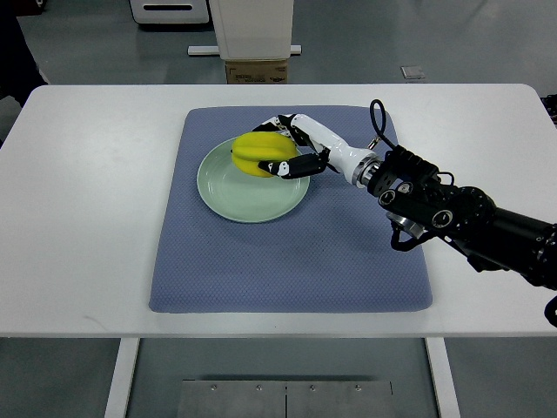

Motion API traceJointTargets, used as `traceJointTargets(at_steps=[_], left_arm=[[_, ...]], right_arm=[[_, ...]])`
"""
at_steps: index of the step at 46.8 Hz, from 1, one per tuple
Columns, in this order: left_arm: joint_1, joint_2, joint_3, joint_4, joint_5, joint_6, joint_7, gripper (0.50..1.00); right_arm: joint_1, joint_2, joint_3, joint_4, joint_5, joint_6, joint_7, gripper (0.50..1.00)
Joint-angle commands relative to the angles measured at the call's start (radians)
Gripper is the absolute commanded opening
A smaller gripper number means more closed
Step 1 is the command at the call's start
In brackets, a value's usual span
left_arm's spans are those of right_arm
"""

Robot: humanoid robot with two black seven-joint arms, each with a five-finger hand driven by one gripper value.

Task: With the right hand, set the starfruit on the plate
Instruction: 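Carry the starfruit over the green plate and lower it, then open the right hand to release the starfruit onto the plate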

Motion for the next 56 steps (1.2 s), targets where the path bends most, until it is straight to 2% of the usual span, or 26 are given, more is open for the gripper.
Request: traceJointTargets(at_steps=[1,18,20,24,27,29,32,38,48,51,53,56], left_arm=[[0.0,0.0,0.0,0.001,0.0,0.0,0.0,1.0],[0.0,0.0,0.0,-0.001,0.0,0.0,0.0,1.0],[0.0,0.0,0.0,0.001,0.0,0.0,0.0,1.0],[0.0,0.0,0.0,0.001,0.0,0.0,0.0,1.0],[0.0,0.0,0.0,0.001,0.0,0.0,0.0,1.0],[0.0,0.0,0.0,-0.001,0.0,0.0,0.0,1.0],[0.0,0.0,0.0,0.001,0.0,0.0,0.0,1.0],[0.0,0.0,0.0,0.001,0.0,0.0,0.0,1.0],[0.0,0.0,0.0,0.001,0.0,0.0,0.0,1.0],[0.0,0.0,0.0,0.001,0.0,0.0,0.0,1.0],[0.0,0.0,0.0,0.001,0.0,0.0,0.0,1.0],[0.0,0.0,0.0,0.001,0.0,0.0,0.0,1.0]], right_arm=[[0.0,0.0,0.0,-0.006,0.0,-0.002,-0.014,0.5],[-0.023,0.0,-0.001,-0.006,0.0,-0.011,-0.023,0.5],[-0.023,0.0,-0.001,-0.006,0.0,-0.011,-0.024,0.566],[-0.023,0.0,0.0,-0.006,0.0,-0.011,-0.024,0.623],[-0.023,0.0,0.0,-0.006,0.0,-0.01,-0.024,0.719],[-0.024,0.0,0.0,-0.006,0.0,-0.011,-0.024,0.803],[-0.026,0.0,0.002,-0.006,0.0,-0.011,-0.024,0.876],[-0.026,0.0,0.008,-0.006,0.002,-0.011,-0.047,0.924],[-0.021,0.0,0.012,-0.005,0.034,-0.014,-0.051,0.939],[-0.02,0.0,0.025,-0.006,0.046,-0.016,-0.051,0.956],[-0.018,0.0,0.04,-0.006,0.052,-0.021,-0.051,0.985],[-0.021,0.0,0.077,-0.006,0.064,-0.039,-0.051,0.993]])
